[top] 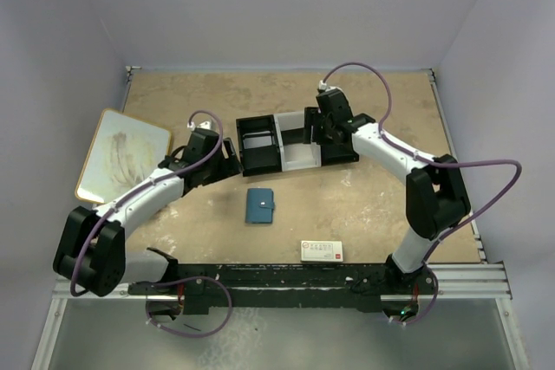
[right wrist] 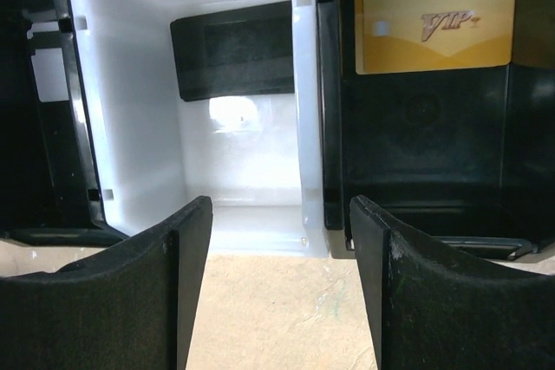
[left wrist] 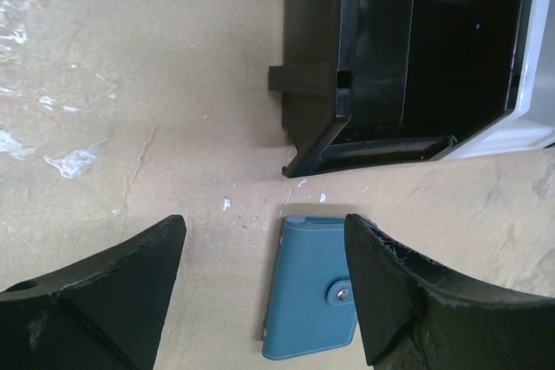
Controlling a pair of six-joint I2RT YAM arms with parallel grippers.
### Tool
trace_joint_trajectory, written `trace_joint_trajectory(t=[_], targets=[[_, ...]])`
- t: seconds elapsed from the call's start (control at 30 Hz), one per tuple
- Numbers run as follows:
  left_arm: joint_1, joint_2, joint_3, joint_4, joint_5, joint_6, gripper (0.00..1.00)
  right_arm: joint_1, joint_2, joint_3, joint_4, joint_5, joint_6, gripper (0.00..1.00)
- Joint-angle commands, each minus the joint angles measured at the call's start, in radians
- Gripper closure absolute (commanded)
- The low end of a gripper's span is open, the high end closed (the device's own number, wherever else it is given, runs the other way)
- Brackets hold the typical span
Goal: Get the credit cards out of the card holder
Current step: Adjust the storage box at the center of the board.
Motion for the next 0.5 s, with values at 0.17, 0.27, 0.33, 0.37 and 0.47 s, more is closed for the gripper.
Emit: trace_joint_trajectory(t=[0.17, 0.27, 0.33, 0.37, 0.47], targets=[[-0.003, 0.047, -0.003, 0.038, 0.108, 0.035, 0.28, 0.000, 0.002, -0.054, 0.022, -0.040, 0.070, 0.32], [-0.003, 0.053, -0.016, 0.044, 0.131, 0.034, 0.28, 0.000, -0.001, -0.066, 0.031, -0.026, 0.076, 0.32], [-0.003, 0.057, -0.028, 0.045, 0.146, 0.035, 0.28, 0.001, -0.004, -0.070, 0.046, -0.044, 0.068, 0.32], [-0.003, 0.058, -0.033, 0.046, 0.154, 0.035, 0.28, 0.001, -0.004, -0.073, 0.057, -0.064, 0.066, 0.32], [-0.003, 0.067, -0.045, 0.047, 0.169, 0.031, 0.28, 0.002, 0.000, -0.081, 0.084, -0.114, 0.068, 0.32]])
